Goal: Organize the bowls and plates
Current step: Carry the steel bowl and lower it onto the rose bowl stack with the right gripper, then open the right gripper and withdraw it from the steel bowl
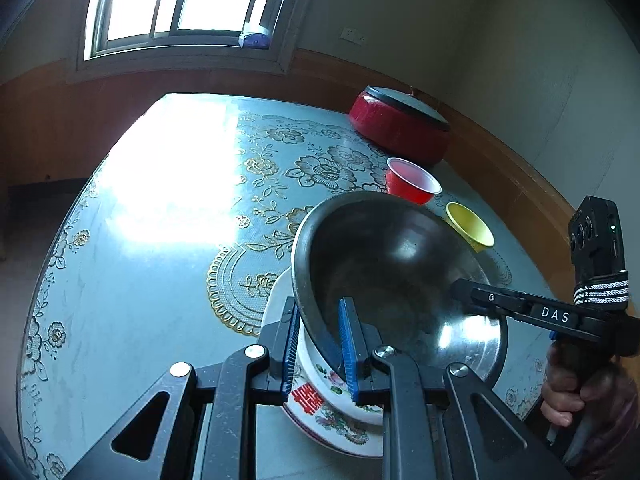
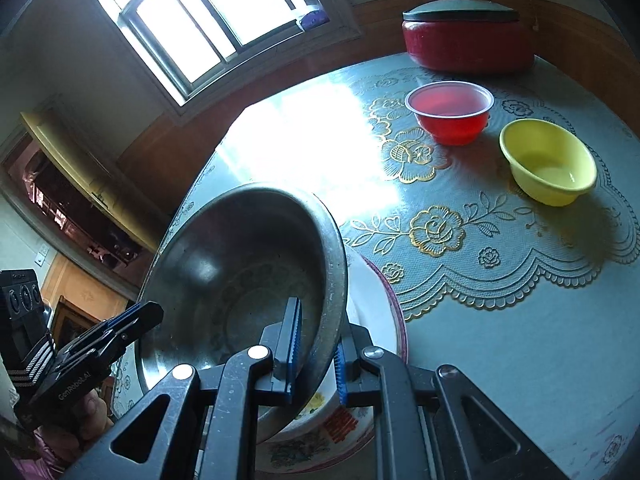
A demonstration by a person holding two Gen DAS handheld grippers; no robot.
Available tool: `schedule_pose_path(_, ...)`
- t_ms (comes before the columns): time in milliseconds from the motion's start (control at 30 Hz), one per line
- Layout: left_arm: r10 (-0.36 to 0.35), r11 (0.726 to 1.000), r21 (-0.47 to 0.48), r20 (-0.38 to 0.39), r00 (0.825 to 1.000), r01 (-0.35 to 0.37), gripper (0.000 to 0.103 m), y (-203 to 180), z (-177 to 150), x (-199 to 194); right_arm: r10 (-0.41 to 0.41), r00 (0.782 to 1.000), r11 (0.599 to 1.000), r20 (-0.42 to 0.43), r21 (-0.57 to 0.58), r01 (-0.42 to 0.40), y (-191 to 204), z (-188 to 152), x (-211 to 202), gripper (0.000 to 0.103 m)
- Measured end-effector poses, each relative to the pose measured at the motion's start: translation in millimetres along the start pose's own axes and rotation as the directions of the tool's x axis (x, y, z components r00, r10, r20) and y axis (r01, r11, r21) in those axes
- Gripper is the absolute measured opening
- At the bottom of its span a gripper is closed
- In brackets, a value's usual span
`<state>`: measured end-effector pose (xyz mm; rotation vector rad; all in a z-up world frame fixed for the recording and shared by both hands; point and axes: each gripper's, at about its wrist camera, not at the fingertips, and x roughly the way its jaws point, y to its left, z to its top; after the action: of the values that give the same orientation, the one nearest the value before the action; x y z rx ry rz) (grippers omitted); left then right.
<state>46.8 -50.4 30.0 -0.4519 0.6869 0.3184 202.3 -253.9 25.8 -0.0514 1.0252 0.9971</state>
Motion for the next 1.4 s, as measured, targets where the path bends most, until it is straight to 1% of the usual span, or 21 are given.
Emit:
schedule_pose_path(200, -0.002, 1.0, -0.008, -0.032, 0.999, 0.002, 0.02, 6.8, -4.5, 9.0, -0.006, 0.999, 1.0, -0.034, -0.011, 0.006, 1.3, -1.9, 10.1, 0.013)
schedule_pose_path(400, -0.014, 1.0, -0.02, -0.066, 0.998, 0.013, 0.02, 11.1, -14.7, 14.0, -0.022, 0.997, 1.0, -0.071, 0.004, 0.023, -5.0, -6.7, 20.7, 0.013)
schedule_pose_path(467, -0.03, 0.999, -0.031, -0.082, 0.996, 0.027, 0.02, 13.3, -17.1, 17.3, -0.036, 0.996, 0.999, -0.086, 0.01, 0.037, -7.7, -9.6, 24.9, 0.014)
schedule_pose_path(567, -0.025, 1.0, -0.019, -0.076, 0.997, 0.024, 0.02, 11.4, -17.7, 16.5, -0.038, 0.995, 0.999, -0.09, 0.025, 0.041, -13.5, -9.8, 27.2, 0.014)
schedule_pose_path(600, -0.031, 0.999, -0.022, -0.076, 0.997, 0.029, 0.02, 12.2, -17.9, 16.5, -0.038, 0.995, 0.999, -0.09, 0.026, 0.041, -14.4, -9.3, 27.4, 0.016)
schedule_pose_path(867, -0.057, 0.998, -0.04, -0.078, 0.995, 0.054, 0.02, 16.4, -16.5, 14.3, -0.032, 0.995, 0.999, -0.095, 0.035, 0.035, -11.2, -11.5, 24.8, 0.016)
schedule_pose_path(1033, -0.052, 0.998, -0.025, -0.077, 0.996, 0.05, 0.02, 14.3, -16.6, 13.6, -0.03, 0.995, 0.999, -0.091, 0.04, 0.034, -11.8, -13.8, 22.2, 0.016)
schedule_pose_path(1200, -0.034, 0.999, -0.01, -0.077, 0.996, 0.033, 0.02, 10.6, -17.4, 15.4, -0.062, 0.995, 0.998, -0.077, 0.014, 0.063, -6.5, -16.8, 20.5, 0.014)
schedule_pose_path(1400, -0.021, 1.0, 0.011, -0.068, 0.997, 0.022, 0.02, 8.8, -18.2, 16.4, -0.078, 0.994, 0.997, -0.077, 0.012, 0.079, -4.0, -20.1, 17.3, 0.014)
